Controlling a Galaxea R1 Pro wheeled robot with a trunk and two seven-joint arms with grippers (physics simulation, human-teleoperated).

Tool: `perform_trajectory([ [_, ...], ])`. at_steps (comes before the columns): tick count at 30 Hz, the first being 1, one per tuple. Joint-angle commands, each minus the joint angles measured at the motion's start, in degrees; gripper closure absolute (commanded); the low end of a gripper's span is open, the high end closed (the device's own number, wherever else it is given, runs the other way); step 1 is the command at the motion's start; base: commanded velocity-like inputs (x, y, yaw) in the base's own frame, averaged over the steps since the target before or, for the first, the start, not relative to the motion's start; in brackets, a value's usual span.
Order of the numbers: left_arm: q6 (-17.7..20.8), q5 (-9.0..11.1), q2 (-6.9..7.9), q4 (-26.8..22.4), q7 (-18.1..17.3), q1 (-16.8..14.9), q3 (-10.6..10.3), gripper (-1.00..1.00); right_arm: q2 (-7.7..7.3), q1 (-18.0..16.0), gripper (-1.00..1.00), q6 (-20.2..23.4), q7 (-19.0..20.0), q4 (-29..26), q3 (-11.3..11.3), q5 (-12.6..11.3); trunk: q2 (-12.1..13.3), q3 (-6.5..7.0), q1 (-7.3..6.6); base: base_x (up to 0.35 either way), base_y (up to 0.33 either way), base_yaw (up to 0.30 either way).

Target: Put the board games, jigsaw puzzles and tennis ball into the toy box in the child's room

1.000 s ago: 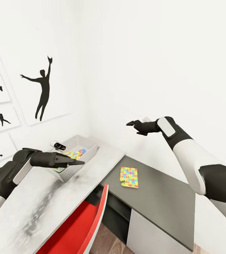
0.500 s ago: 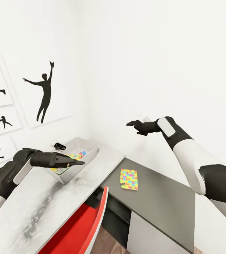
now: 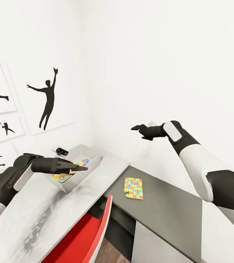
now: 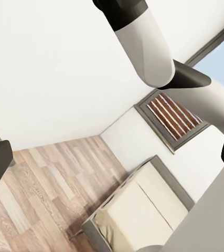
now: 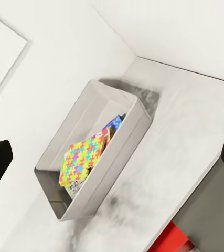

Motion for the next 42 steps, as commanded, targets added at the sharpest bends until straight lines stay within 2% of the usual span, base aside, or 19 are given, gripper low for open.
perform_trajectory([
  [1,0.6,0.0,0.05,0.0,-0.3,-0.1,-0.2,-1.00,-0.06,-0.1,-1.00,0.1,0.4,0.0,0.3,0.3,-0.1,-0.03,0.04,0.000,0.000,0.000],
  [13,0.6,0.0,0.13,0.0,-0.3,-0.1,-0.2,-1.00,-0.42,-0.1,-1.00,0.1,0.4,0.1,0.2,0.1,-0.1,0.42,0.04,-0.037,0.028,-0.042],
  [22,0.6,0.0,0.14,0.0,-0.3,-0.1,-0.2,-1.00,-0.50,-0.1,-1.00,0.1,0.5,0.2,0.2,0.1,-0.1,0.64,0.04,-0.053,0.034,-0.249],
  [42,0.6,0.0,0.14,0.0,-0.3,0.0,-0.2,-1.00,-0.59,-0.1,-1.00,0.1,0.4,0.3,0.2,0.1,-0.1,1.14,0.04,-0.147,0.066,-0.276],
])
